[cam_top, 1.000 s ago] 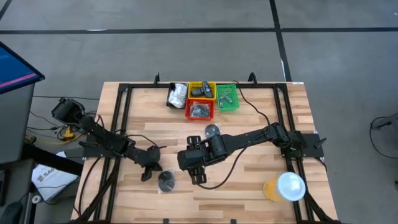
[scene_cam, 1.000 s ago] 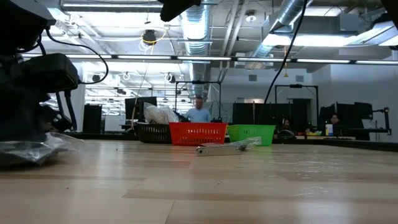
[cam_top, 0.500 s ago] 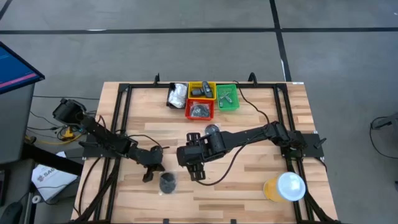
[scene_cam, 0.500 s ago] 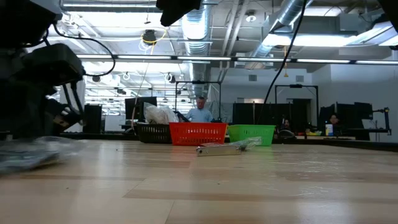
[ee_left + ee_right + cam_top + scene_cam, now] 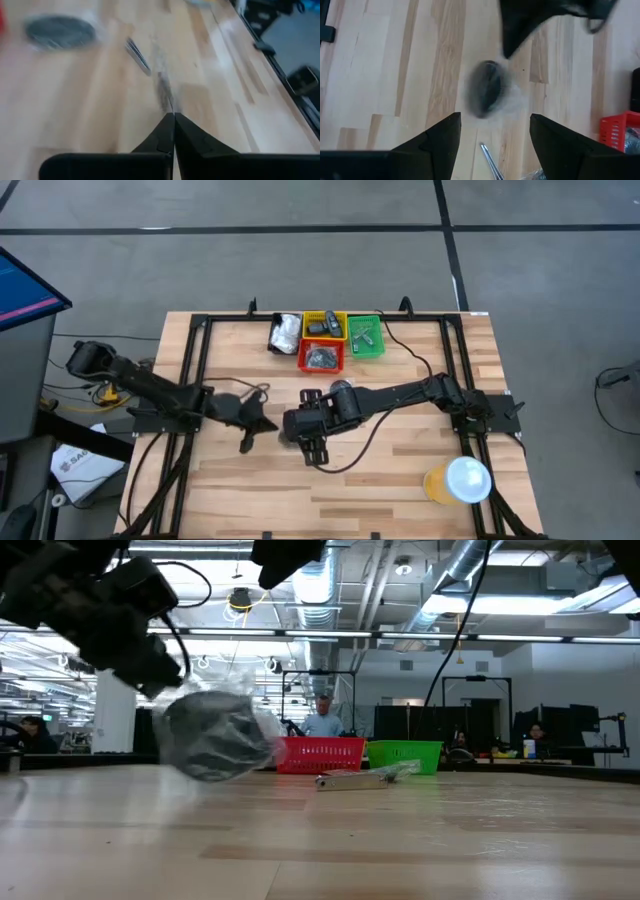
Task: Pick & Place Travel size toiletries
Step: Put the black hairbrush into the red bin
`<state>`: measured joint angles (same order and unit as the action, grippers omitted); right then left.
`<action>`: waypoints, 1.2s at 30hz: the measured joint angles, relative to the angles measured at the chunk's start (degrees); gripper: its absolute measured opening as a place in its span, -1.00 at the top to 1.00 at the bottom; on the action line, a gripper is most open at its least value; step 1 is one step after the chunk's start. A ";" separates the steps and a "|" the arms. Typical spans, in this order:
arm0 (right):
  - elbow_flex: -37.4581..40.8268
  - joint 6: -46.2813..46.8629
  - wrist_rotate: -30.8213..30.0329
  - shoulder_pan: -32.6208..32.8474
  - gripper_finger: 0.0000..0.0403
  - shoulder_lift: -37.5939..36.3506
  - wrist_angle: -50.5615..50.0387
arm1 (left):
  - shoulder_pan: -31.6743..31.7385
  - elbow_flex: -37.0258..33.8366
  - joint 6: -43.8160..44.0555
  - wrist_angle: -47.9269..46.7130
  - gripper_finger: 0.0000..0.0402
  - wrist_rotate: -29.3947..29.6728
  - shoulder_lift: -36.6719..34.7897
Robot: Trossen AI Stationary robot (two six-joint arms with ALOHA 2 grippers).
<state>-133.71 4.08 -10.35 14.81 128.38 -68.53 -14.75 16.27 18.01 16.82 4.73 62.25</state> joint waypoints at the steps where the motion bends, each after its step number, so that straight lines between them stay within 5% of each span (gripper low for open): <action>1: 0.00 0.00 0.00 0.04 -0.12 0.00 0.00 | 1.23 0.00 -0.84 -0.12 1.00 0.04 -0.99; 20: -0.02 0.02 0.00 0.18 -0.12 0.00 1.24 | 22.37 7.81 -14.24 0.09 1.00 -0.96 -4.67; 36: -0.02 0.02 0.00 0.91 -0.12 0.00 1.73 | 34.11 19.87 -18.11 2.75 1.00 -5.42 12.67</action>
<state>-133.73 4.10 -10.35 15.72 128.38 -66.80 19.36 36.14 -0.10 19.57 -0.69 74.92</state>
